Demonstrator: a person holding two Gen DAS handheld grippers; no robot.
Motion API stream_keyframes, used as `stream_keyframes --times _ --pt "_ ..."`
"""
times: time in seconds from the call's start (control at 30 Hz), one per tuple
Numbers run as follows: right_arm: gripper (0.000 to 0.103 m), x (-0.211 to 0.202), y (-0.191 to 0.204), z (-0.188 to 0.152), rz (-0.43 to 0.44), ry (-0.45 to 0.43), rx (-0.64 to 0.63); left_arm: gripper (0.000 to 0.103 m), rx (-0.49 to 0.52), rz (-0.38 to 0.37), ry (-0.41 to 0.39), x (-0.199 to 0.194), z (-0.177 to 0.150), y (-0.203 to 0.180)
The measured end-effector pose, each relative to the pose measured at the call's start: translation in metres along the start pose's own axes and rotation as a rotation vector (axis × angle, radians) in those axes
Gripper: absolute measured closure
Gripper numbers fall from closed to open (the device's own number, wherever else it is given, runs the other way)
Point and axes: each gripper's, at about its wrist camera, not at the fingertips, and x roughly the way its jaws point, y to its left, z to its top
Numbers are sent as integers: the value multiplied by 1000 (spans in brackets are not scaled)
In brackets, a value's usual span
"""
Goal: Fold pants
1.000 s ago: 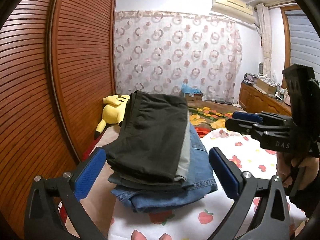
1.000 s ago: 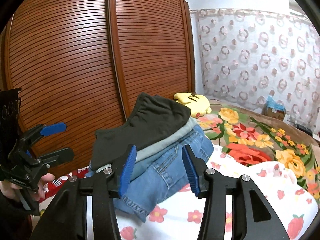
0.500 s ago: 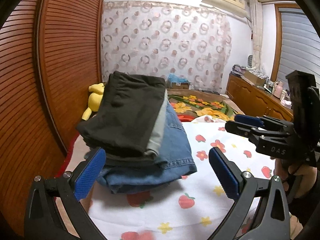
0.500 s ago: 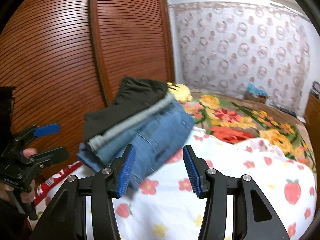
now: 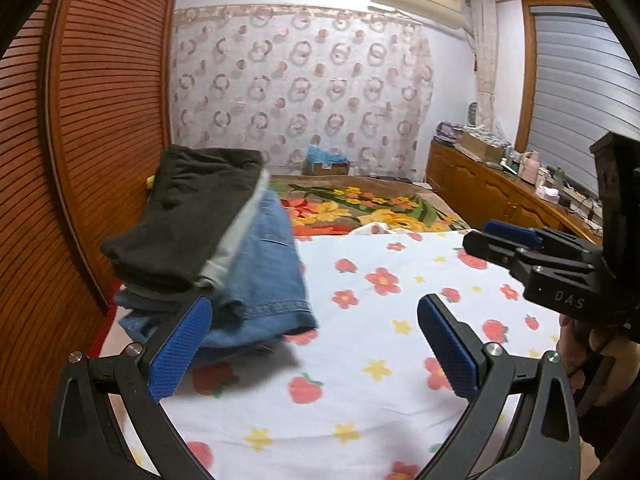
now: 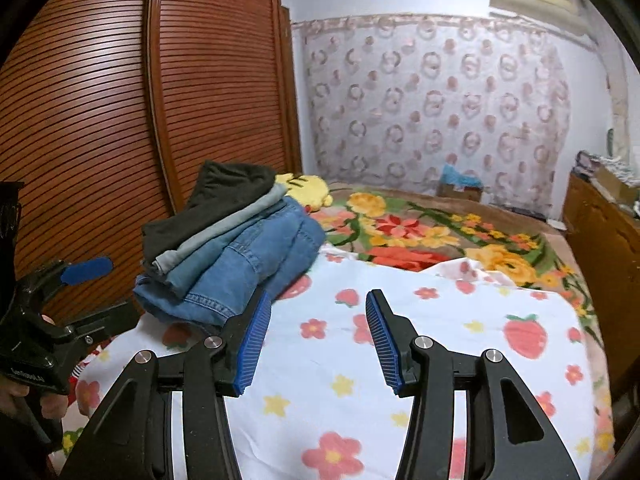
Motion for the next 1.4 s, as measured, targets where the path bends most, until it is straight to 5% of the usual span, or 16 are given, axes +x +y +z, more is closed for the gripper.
stream_keyframes --times 0.43,1.03,1.17,1.4 --pt "52 -94 18 -22 -106 -91 1 0 69 -40 -41 -38 9 -60" --pt "51 -127 32 -43 -208 -77 111 0 84 -66 -78 -67 3 -90" --pt "41 -129 34 -41 -240 -89 120 0 85 -58 -88 -73 2 -90" --pt "38 -126 40 -42 -245 -94 131 0 80 -44 -87 -74 0 -87"
